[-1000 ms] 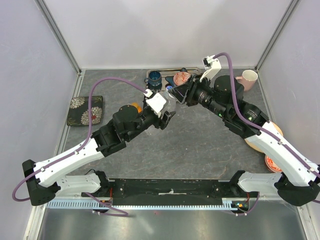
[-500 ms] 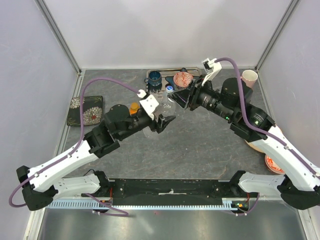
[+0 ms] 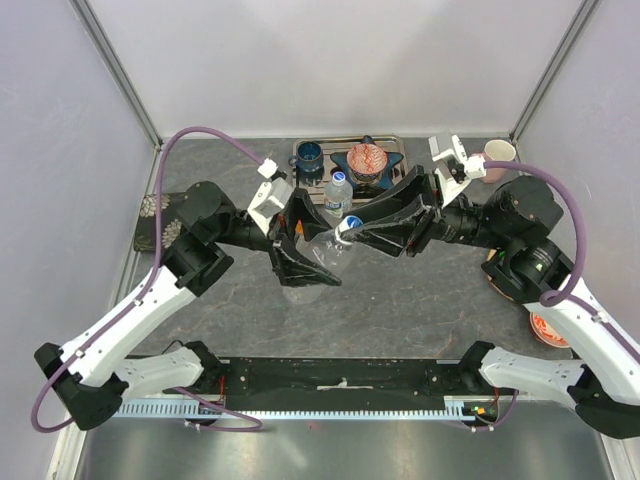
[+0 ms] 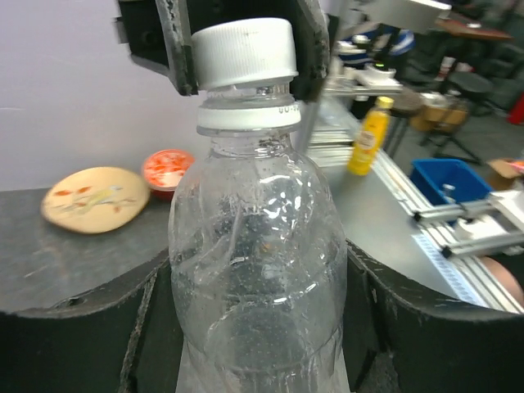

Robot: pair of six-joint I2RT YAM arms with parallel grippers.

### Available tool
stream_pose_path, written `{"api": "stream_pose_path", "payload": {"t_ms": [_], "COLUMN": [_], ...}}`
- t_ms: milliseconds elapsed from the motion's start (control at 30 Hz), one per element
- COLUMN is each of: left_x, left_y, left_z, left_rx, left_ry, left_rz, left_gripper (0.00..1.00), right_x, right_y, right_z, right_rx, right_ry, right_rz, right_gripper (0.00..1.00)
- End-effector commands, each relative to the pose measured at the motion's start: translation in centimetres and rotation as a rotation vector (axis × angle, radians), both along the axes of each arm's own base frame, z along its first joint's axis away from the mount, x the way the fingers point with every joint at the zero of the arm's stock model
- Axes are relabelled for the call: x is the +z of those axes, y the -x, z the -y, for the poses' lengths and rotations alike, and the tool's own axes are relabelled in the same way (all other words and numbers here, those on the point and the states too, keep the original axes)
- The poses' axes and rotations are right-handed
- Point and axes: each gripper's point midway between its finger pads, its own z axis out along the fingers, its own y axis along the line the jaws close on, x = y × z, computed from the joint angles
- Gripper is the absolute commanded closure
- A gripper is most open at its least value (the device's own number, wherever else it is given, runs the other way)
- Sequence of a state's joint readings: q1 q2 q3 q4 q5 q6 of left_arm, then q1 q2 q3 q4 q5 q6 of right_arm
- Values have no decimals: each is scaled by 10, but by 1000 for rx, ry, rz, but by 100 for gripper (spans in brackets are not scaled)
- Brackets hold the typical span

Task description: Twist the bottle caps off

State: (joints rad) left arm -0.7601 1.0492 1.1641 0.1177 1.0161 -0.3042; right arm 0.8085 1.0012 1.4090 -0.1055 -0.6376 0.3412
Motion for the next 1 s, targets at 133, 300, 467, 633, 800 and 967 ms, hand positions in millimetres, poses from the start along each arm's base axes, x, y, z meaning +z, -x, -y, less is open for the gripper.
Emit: {"api": "stream_pose_path", "payload": {"t_ms": [133, 300, 467, 633, 800, 967], "left_x": [6, 3, -4, -10, -20, -25], "left_y": [25, 24, 17, 6, -4, -7], "left_z": [-19, -18, -16, -14, -10, -10], "left_rx": [-297, -321, -315, -268, -209, -160], "left_ry": [-23, -34, -48, -41, -53, -51], "left_rz": [-72, -81, -96, -111, -129, -122], "left_gripper": [53, 53, 53, 53, 53, 53], "right_x": [13, 12, 20, 32, 59, 65], "right_y": [75, 86, 96, 85, 40, -2], "right_z": [11, 16, 22, 23, 30, 54], "right_rx": [414, 472, 510, 401, 70, -238], "right_ry": [-45, -57, -82, -124, -202, -256], "right_rz": [99, 127, 142, 125, 58, 34], "right_gripper": [100, 100, 100, 100, 100, 100]}}
